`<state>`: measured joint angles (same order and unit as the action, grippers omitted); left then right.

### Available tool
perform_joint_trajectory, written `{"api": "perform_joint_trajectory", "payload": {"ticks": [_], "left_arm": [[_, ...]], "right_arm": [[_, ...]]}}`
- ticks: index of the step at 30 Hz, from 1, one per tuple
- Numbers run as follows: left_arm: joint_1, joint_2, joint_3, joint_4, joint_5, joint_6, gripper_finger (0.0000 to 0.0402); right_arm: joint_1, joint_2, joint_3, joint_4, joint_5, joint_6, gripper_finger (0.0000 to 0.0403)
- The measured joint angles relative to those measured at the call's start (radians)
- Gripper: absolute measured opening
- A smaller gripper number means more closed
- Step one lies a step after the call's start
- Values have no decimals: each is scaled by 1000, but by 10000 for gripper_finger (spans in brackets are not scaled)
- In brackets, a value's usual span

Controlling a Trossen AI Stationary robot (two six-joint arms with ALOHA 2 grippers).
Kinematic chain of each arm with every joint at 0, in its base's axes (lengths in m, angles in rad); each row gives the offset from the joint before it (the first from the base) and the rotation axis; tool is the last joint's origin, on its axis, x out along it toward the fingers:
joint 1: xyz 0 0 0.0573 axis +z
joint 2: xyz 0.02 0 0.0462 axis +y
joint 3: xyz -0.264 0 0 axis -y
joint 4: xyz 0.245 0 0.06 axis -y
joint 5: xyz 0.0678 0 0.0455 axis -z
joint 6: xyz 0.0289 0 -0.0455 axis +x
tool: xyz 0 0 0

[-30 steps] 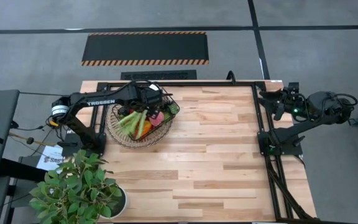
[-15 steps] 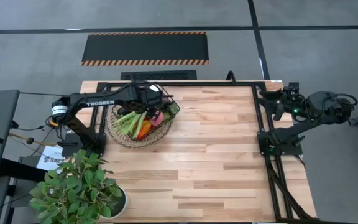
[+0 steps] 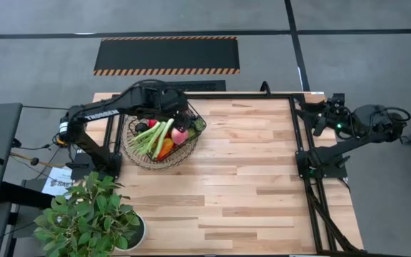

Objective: Build produce basket
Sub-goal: Return to Home Position

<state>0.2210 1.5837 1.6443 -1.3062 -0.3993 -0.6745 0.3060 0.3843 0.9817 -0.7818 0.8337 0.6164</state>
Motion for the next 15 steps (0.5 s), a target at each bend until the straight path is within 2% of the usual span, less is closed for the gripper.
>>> {"api": "perform_joint_trajectory", "payload": {"ticks": [3, 7, 11, 13, 15], "left_arm": [[-25, 0, 98, 1, 11, 62, 325], [-72, -1, 223, 2, 25, 92, 325], [-112, -2, 303, -10, 45, 163, 325], [-120, -2, 316, 24, 46, 193, 325], [-123, -4, 316, 66, 53, 270, 325]], "right_arm": [[0, 0, 0, 0, 4, 5, 291], [0, 0, 0, -12, -46, 12, 291], [1, 0, 0, 33, -46, 18, 291], [1, 0, 0, 83, -47, -63, 291], [4, 0, 0, 183, -82, -227, 291]]}}
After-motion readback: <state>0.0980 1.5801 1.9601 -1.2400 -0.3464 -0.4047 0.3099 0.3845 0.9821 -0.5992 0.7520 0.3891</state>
